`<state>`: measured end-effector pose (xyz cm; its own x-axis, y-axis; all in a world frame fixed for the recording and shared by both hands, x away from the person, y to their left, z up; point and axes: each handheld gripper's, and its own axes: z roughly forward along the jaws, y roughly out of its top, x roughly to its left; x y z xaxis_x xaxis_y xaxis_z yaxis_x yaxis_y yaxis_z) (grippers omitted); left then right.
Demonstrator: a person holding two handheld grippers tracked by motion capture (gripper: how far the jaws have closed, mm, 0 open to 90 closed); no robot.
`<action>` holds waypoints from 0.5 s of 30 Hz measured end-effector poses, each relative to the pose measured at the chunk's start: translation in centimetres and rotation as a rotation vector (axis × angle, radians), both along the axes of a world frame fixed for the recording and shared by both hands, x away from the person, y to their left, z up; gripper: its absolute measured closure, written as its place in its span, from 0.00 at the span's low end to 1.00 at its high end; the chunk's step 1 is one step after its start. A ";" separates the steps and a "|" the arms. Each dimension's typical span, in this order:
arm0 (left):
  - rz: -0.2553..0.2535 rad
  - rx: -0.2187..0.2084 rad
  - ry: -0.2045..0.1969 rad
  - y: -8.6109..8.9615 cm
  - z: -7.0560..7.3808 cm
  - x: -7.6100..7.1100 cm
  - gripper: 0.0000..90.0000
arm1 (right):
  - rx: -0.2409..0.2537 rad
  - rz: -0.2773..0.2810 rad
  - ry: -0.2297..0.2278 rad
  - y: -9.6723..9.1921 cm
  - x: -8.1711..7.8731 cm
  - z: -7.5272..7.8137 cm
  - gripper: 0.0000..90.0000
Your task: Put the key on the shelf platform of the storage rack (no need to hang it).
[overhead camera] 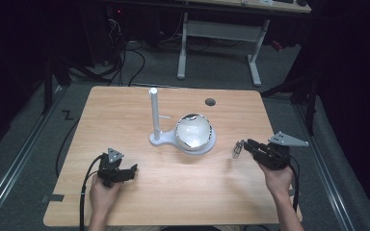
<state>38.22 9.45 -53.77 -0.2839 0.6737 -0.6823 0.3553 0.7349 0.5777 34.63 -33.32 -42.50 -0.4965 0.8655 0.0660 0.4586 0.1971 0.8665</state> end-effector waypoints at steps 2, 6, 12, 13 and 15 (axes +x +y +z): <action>0.000 0.000 0.000 0.0 0.0 0.0 0.22 | 0.012 0.015 -0.002 0.3 0.0 0.2 0.83; -0.010 0.009 -0.005 0.1 0.0 0.0 0.22 | 0.015 0.042 -0.003 1.0 0.1 0.6 0.83; -0.005 0.001 -0.002 0.0 0.0 0.0 0.22 | 0.021 0.072 -0.007 2.1 0.4 1.2 0.83; -0.004 0.001 -0.002 0.0 0.0 0.0 0.22 | 0.023 0.079 -0.007 2.4 0.4 1.2 0.83; -0.004 0.000 -0.002 0.0 0.0 0.0 0.22 | 0.027 0.095 -0.004 2.8 0.7 1.5 0.83</action>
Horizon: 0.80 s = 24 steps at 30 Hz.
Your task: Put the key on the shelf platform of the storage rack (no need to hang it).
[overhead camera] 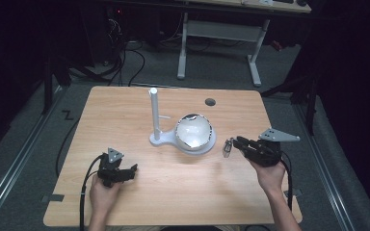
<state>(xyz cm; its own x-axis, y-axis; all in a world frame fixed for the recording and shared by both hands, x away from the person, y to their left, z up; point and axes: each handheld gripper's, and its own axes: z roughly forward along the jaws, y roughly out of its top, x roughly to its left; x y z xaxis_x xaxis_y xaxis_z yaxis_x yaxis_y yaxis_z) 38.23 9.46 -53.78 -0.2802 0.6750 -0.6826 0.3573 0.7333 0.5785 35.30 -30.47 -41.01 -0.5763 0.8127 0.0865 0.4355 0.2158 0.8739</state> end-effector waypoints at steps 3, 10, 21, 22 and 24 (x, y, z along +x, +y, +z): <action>0.000 0.000 0.000 0.0 0.0 0.0 0.22 | 0.007 0.021 -0.005 0.6 0.2 0.4 0.83; 0.009 -0.008 0.004 -0.1 0.0 0.0 0.22 | 0.017 0.063 -0.015 1.8 0.8 1.2 0.83; -0.001 0.001 -0.001 0.0 0.0 0.0 0.22 | 0.010 0.112 -0.021 3.5 1.4 2.5 0.83; -0.001 0.001 0.000 0.0 0.0 0.0 0.22 | 0.007 0.116 -0.022 3.6 1.5 2.7 0.83; -0.001 0.001 0.000 0.0 0.0 0.0 0.22 | 0.006 0.122 -0.027 3.8 1.7 2.8 0.83</action>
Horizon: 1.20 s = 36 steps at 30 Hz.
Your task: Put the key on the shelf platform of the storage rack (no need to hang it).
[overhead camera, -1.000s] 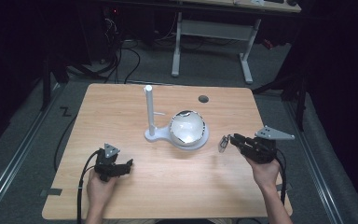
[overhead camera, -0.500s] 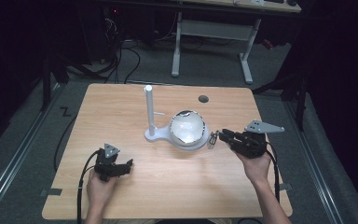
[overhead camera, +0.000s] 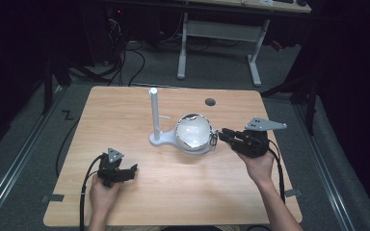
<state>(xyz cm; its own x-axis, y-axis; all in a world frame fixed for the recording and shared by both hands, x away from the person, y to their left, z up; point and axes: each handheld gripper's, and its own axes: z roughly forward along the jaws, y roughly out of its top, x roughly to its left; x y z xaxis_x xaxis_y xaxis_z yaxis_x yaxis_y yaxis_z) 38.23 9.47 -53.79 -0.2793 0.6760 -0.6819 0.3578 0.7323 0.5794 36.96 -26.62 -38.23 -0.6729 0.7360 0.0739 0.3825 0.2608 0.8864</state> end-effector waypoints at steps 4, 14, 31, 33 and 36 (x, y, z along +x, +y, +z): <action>-0.001 0.004 -0.002 0.0 0.0 0.0 0.22 | 0.003 0.012 -0.005 0.7 0.7 0.5 0.83; 0.008 -0.007 0.003 -0.1 0.0 0.0 0.22 | -0.015 0.017 -0.003 1.7 2.1 1.1 0.83; 0.011 -0.015 0.006 -0.1 0.1 0.0 0.22 | -0.028 0.009 0.027 3.1 4.6 0.5 0.83; 0.014 -0.020 0.007 0.0 0.1 0.0 0.22 | -0.035 0.004 0.039 3.2 5.0 0.2 0.83; 0.016 -0.021 0.007 -0.1 0.1 0.0 0.22 | -0.051 -0.004 0.047 3.3 5.4 -0.1 0.83</action>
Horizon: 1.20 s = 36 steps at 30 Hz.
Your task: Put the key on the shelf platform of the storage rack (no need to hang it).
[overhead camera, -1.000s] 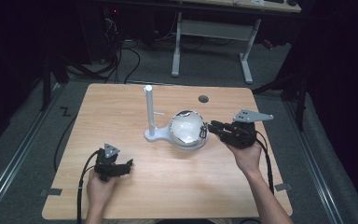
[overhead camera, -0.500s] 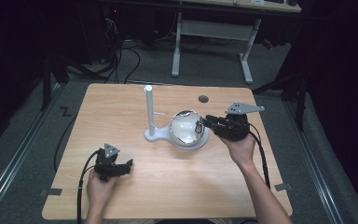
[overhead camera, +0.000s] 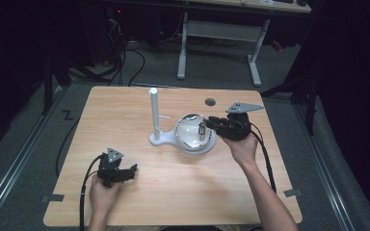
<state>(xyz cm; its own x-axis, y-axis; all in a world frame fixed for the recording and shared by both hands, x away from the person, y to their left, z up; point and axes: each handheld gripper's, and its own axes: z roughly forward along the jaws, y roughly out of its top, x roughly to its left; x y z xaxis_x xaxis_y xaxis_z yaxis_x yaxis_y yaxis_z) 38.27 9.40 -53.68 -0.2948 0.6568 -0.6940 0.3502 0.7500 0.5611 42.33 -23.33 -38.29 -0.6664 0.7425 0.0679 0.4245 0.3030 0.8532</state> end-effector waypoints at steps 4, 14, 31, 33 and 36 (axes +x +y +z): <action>-0.002 0.007 -0.002 0.0 0.0 0.0 0.22 | 0.001 -0.004 0.016 0.0 0.4 -0.4 0.83; -0.003 0.008 -0.002 0.0 0.0 0.0 0.22 | -0.009 -0.013 0.064 -0.1 1.1 -2.0 0.83; 0.001 0.009 -0.002 0.0 -0.1 0.0 0.22 | -0.032 0.001 0.118 2.1 2.4 -4.1 0.83; 0.000 0.010 -0.003 0.0 -0.1 0.0 0.22 | -0.034 0.002 0.117 2.2 2.5 -4.2 0.83; 0.000 0.008 0.000 0.0 0.0 0.0 0.22 | -0.038 -0.003 0.112 2.6 2.9 -4.5 0.83</action>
